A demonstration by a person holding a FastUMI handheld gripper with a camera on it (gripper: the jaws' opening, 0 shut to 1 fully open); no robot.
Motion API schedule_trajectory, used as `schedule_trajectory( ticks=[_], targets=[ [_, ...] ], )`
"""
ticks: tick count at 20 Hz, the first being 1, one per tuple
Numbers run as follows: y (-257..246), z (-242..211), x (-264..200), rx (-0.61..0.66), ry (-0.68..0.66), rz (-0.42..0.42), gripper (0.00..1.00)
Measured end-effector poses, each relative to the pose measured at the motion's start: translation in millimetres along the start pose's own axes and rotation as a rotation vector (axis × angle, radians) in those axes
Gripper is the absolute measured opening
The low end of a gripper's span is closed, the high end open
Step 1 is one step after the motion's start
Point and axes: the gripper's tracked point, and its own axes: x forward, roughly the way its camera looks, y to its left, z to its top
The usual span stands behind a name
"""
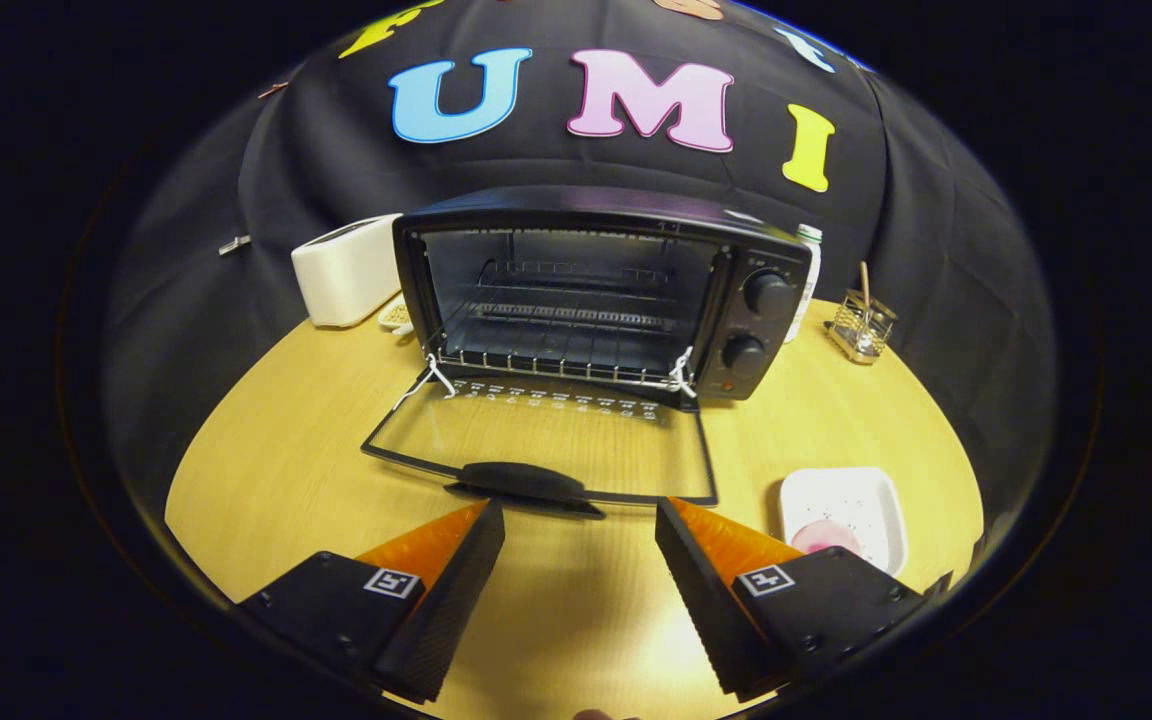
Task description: Open the toaster oven, put the food inside, and close the toaster oven door.
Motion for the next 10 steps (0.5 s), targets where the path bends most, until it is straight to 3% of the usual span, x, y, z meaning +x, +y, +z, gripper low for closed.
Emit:
schedule_trajectory(
  ticks=[5, 10],
  targets=[
    [-89, 30, -26, 0.008, -0.006, -0.027, 0.99],
    [-187, 28, -27, 0.046, 0.060, -0.068, 0.99]
  ],
)
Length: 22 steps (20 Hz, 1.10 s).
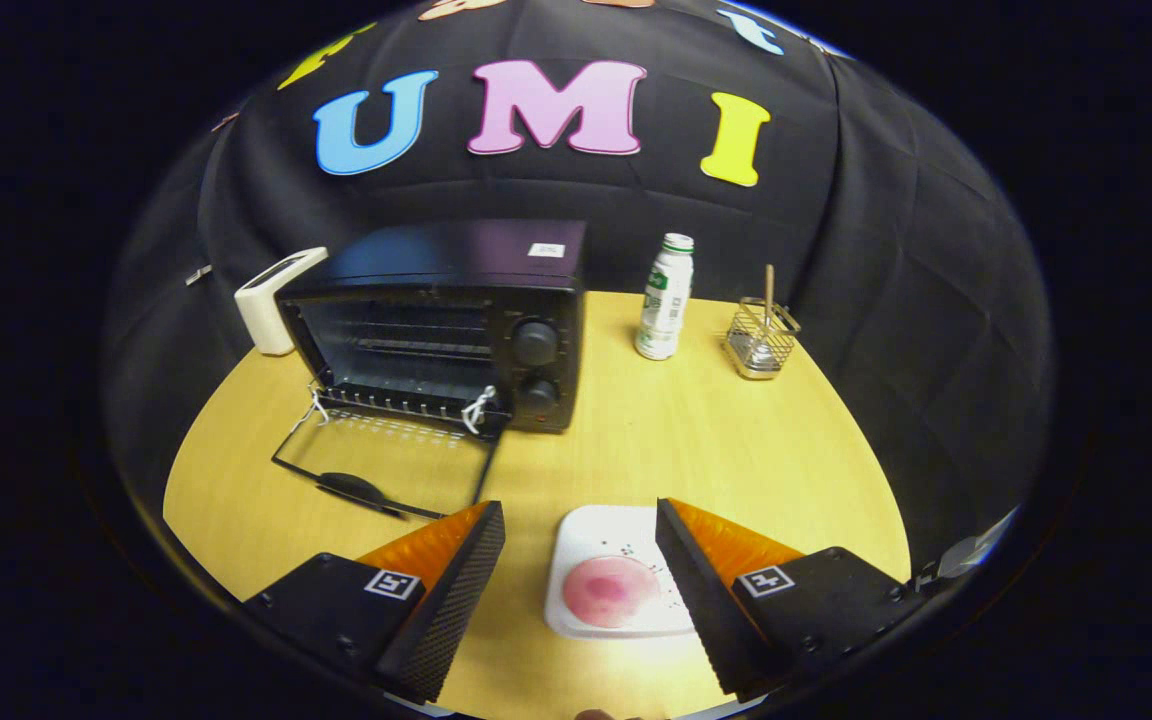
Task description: Open the toaster oven, put the food inside, and close the toaster oven door.
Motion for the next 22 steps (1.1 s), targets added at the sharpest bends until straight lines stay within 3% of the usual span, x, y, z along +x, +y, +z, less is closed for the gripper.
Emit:
schedule_trajectory(
  ticks=[9, 16, 22],
  targets=[
    [-96, -60, 39, 0.105, 0.265, 0.001, 1.00],
    [-104, -112, 60, 0.085, 0.465, 0.025, 1.00],
    [-109, -128, 65, 0.166, 0.531, 0.022, 0.99]
  ],
)
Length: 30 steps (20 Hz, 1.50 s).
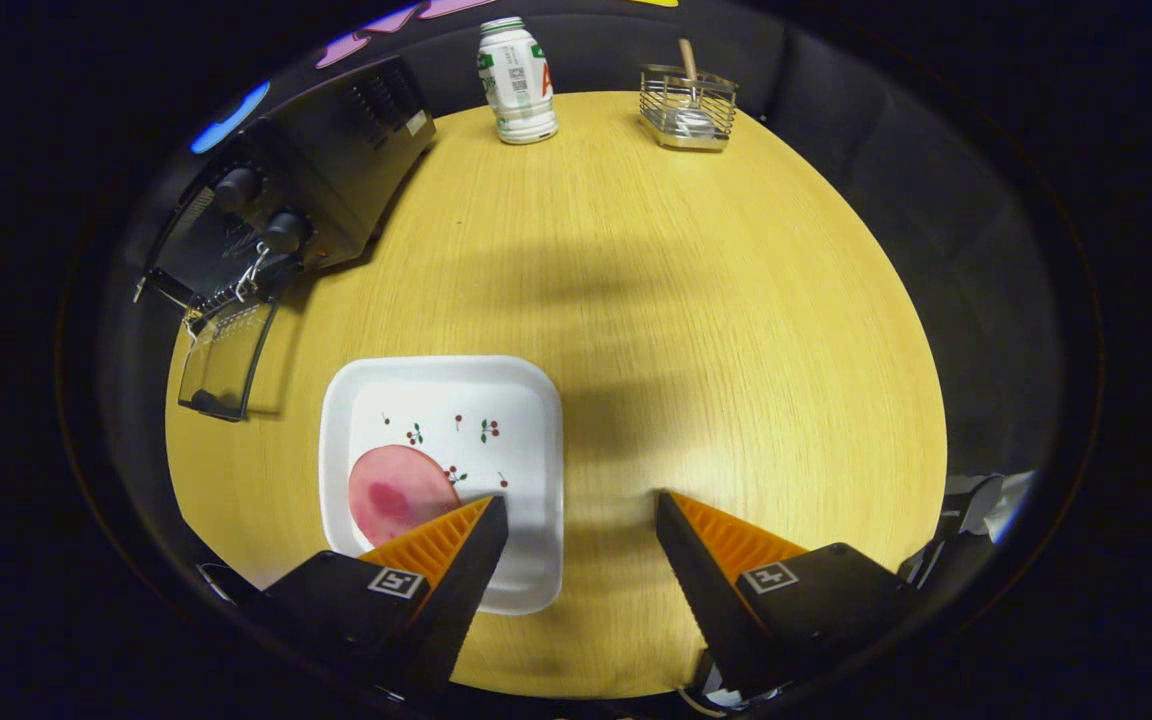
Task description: Open the toaster oven, put the food inside, and close the toaster oven door.
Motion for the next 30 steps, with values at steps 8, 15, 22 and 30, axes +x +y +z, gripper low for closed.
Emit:
schedule_trajectory(
  ticks=[8, 15, 22, 30],
  targets=[
    [10, 1, 5, 0.051, 0.113, 0.005, 0.48],
    [13, 0, 3, 0.077, 0.102, 0.123, 0.09],
    [22, -9, -2, 0.320, 0.111, 0.274, 0.05],
    [32, -15, -16, 0.657, 0.074, 0.439, 0.06]
  ],
)
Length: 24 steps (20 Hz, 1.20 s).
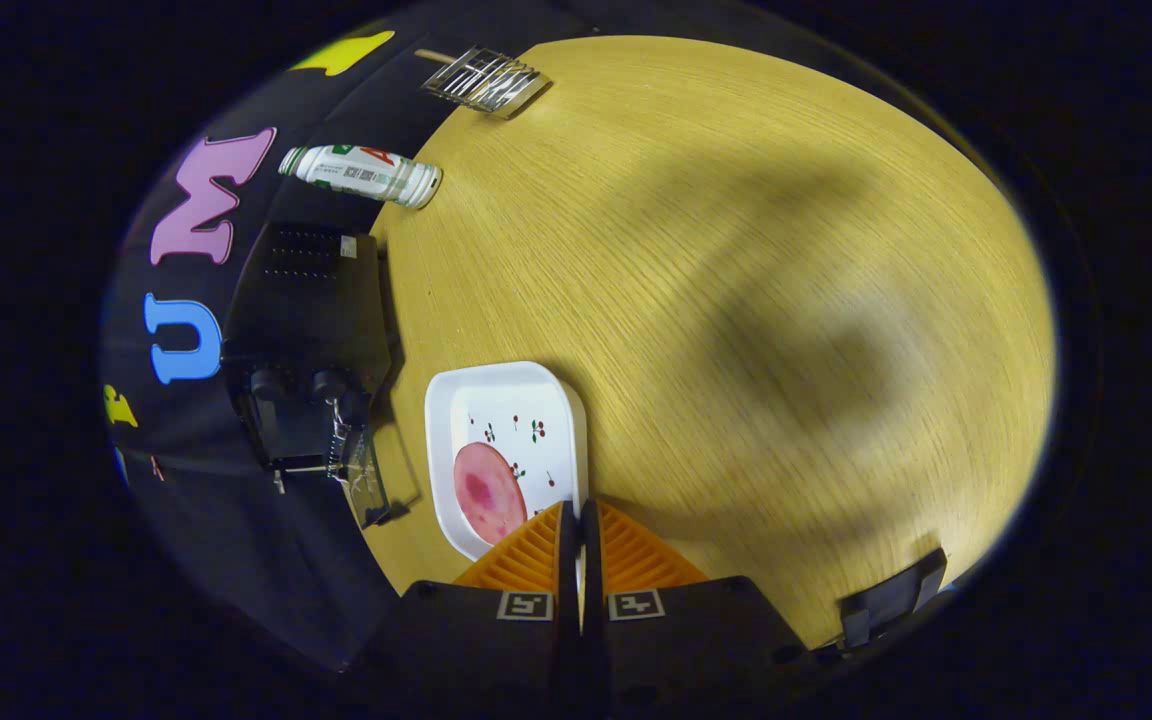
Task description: Open the toaster oven, put the food inside, and close the toaster oven door.
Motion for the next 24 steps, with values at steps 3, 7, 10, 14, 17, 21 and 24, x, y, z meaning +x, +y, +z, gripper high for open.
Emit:
schedule_trajectory(
  ticks=[3, 7, 10, 14, 17, 21, 24],
  targets=[
    [4, 0, -9, 0.056, -0.032, 0.039, 0.06],
    [13, -4, -15, 0.078, -0.077, 0.065, 0.06],
    [31, -19, -33, 0.092, -0.107, 0.091, 0.06],
    [62, -45, -49, 0.134, -0.158, 0.145, 0.06],
    [82, -68, -54, 0.139, -0.180, 0.156, 0.05],
    [109, -97, -49, 0.126, -0.180, 0.158, 0.06],
    [142, -113, -41, 0.116, -0.189, 0.181, 0.06]
  ],
)
